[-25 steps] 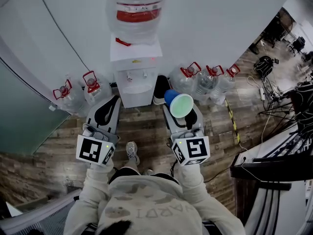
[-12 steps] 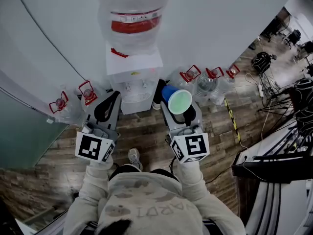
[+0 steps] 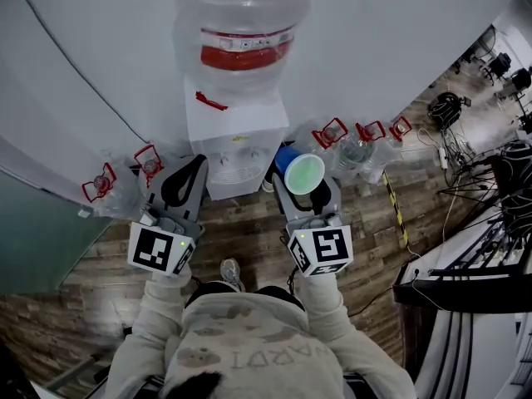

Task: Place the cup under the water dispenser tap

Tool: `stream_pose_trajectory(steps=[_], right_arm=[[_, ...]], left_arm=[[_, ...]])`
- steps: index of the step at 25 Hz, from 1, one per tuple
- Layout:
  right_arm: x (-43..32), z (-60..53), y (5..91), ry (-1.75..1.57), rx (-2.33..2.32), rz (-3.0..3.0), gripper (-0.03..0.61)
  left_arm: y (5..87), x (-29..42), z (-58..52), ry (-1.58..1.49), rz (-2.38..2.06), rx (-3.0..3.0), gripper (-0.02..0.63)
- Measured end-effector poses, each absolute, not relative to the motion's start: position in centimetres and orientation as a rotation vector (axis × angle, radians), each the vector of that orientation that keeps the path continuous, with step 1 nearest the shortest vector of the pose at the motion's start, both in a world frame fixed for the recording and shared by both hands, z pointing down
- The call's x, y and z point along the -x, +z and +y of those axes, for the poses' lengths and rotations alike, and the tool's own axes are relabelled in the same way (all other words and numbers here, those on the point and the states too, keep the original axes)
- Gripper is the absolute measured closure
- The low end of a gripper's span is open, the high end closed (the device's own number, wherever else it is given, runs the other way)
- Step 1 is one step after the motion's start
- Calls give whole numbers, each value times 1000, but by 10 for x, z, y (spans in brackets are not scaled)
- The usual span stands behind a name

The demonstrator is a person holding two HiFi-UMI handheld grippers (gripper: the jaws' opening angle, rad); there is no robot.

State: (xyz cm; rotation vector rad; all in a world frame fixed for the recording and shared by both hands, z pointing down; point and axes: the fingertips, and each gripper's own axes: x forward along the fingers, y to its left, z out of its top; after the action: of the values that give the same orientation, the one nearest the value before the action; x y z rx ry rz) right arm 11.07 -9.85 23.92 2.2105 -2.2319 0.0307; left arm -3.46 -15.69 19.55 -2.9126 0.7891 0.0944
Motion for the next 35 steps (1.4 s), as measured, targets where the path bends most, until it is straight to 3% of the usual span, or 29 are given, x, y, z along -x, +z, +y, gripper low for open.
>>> stream_pose_trajectory(steps=[17,35], right_arm=[[-109,-158,298,124,-1999,-2262,296],[-97,-189,427,291,-1642,-2376,296]], left_arm=[[224,23,-198,65,856,2937,609],[295,26,-193,-33,1167,2959,609]])
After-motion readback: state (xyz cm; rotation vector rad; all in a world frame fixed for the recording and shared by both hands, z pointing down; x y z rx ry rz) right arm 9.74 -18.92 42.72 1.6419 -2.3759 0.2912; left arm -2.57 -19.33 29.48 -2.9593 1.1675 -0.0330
